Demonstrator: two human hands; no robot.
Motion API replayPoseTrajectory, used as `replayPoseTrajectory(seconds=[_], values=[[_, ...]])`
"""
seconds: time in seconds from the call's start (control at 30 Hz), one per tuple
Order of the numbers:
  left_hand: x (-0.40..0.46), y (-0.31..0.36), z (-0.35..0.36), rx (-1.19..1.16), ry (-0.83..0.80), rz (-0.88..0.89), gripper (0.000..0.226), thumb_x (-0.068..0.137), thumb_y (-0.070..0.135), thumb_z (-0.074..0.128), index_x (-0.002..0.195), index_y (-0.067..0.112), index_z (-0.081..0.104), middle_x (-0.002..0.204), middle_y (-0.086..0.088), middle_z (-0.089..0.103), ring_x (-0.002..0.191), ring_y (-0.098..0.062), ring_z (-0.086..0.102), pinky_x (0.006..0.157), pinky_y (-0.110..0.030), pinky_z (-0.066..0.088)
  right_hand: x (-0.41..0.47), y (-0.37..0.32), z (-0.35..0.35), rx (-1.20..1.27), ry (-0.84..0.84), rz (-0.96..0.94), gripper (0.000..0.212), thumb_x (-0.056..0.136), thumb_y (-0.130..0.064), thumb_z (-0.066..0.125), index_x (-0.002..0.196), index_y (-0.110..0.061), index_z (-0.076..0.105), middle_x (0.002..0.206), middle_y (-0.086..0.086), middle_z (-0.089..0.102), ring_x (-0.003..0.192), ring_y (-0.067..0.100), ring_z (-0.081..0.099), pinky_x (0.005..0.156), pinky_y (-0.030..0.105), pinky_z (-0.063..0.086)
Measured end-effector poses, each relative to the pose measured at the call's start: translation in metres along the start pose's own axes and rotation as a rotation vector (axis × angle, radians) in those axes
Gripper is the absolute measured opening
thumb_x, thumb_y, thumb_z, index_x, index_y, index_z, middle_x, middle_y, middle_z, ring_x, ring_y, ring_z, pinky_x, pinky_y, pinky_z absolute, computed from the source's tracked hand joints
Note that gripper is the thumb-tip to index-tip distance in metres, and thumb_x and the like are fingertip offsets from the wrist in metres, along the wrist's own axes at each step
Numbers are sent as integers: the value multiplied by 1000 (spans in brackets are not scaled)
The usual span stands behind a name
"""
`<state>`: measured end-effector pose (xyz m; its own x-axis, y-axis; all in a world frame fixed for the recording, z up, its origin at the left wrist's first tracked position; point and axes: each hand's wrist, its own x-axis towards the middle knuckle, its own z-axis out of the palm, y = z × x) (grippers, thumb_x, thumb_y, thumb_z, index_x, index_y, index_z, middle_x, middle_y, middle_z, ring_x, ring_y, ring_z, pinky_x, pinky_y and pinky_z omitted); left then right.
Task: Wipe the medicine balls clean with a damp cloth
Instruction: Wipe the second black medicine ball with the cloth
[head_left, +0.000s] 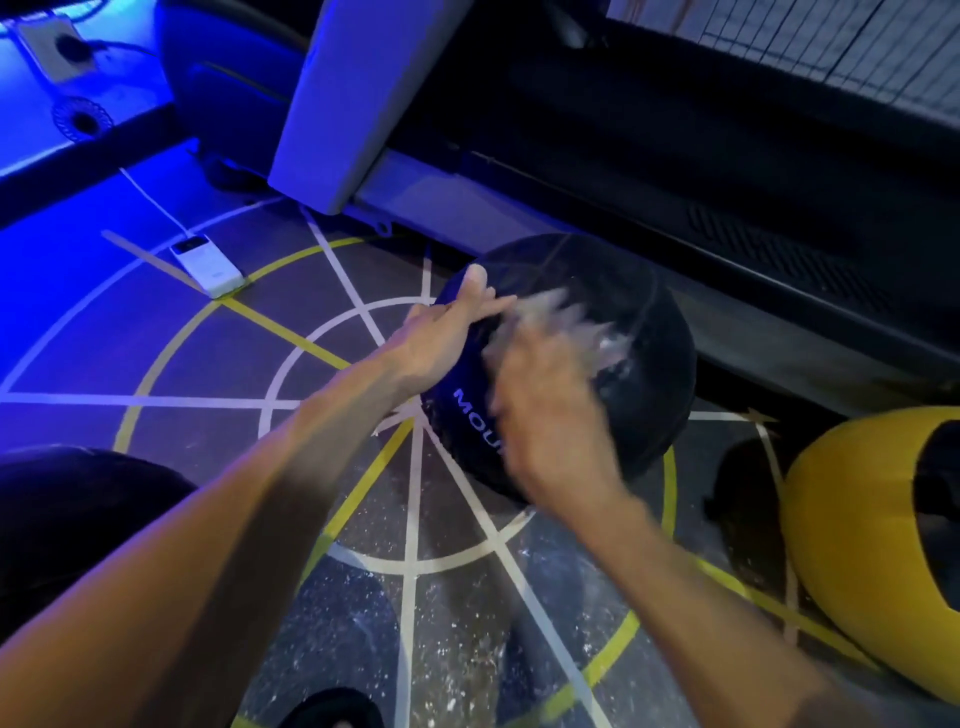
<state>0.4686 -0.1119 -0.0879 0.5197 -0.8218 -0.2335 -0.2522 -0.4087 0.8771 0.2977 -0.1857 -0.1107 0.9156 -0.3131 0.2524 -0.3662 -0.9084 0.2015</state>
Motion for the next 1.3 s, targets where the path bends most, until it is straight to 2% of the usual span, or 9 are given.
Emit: replayPoseTrajectory(seconds=[0.17, 0.3, 0.43, 0.57, 0.67, 0.8, 1.0, 1.1, 1.3], values=[[4, -6, 4, -41, -9, 15, 81, 82, 92, -1, 129, 64, 59, 154, 37, 36, 158, -11, 4, 126, -54, -6, -51, -13, 29, -40, -401, -637, 55, 98, -11, 28, 151, -6, 44, 147, 14, 56, 143, 32, 45, 119, 51, 31], [5, -4, 3, -37, -11, -3, 82, 85, 89, -1, 130, 61, 61, 156, 34, 38, 158, -11, 9, 127, -53, -3, -9, 38, 4, 129, 69, -289, 46, 91, -2, 54, 136, -6, 61, 147, 15, 56, 146, 29, 42, 124, 45, 28], [9, 1, 0, -54, -19, -37, 82, 85, 90, -2, 129, 61, 61, 158, 28, 39, 157, -13, 14, 127, -55, 3, 19, 34, -6, 159, 162, 79, 59, 90, -4, 46, 149, -5, 48, 156, 15, 46, 152, 32, 30, 128, 45, 10], [12, -11, 4, -24, 15, 43, 75, 89, 87, 1, 132, 63, 57, 160, 27, 35, 157, -9, 8, 127, -52, -3, -44, -9, 48, -22, -182, -579, 52, 87, -18, 48, 137, -15, 62, 141, 8, 63, 131, 27, 57, 117, 48, 34], [11, -26, 7, 72, 47, 103, 69, 80, 96, 4, 135, 75, 42, 164, 31, 21, 158, -12, 2, 125, -47, -11, -95, 28, 68, 45, -310, -674, 44, 86, -25, 65, 129, -24, 68, 132, -5, 69, 127, 15, 60, 110, 34, 44], [8, -37, 6, 161, 52, 204, 49, 95, 79, 35, 143, 72, 32, 160, 35, 17, 157, -19, 10, 127, -52, 7, -139, 85, 66, 300, -277, -314, 37, 103, -34, 42, 134, -32, 63, 138, -13, 63, 129, 7, 56, 113, 32, 43], [3, -39, 14, 171, 133, 216, 52, 98, 67, 50, 147, 66, 32, 165, 26, 20, 156, -16, 12, 126, -49, 16, -140, 143, 79, 1082, -354, 912, 30, 107, -20, 47, 93, -23, 73, 79, 8, 75, 71, 28, 73, 74, 58, 59], [1, -38, 16, 85, 174, 165, 68, 86, 76, 58, 148, 62, 34, 164, 16, 33, 154, -11, 24, 124, -45, 24, -127, 133, 88, 1277, -275, 1181, 31, 108, -18, 46, 95, -20, 74, 82, 11, 77, 80, 30, 73, 85, 58, 59], [-7, -47, 33, -410, 113, 43, 74, 77, 27, 84, 141, 32, 46, 111, 29, 72, 105, 8, 67, 84, -16, 57, -112, 114, 110, 1795, -28, 1495, 27, 110, -12, 39, 108, -10, 66, 97, 15, 73, 81, 31, 71, 70, 50, 61]])
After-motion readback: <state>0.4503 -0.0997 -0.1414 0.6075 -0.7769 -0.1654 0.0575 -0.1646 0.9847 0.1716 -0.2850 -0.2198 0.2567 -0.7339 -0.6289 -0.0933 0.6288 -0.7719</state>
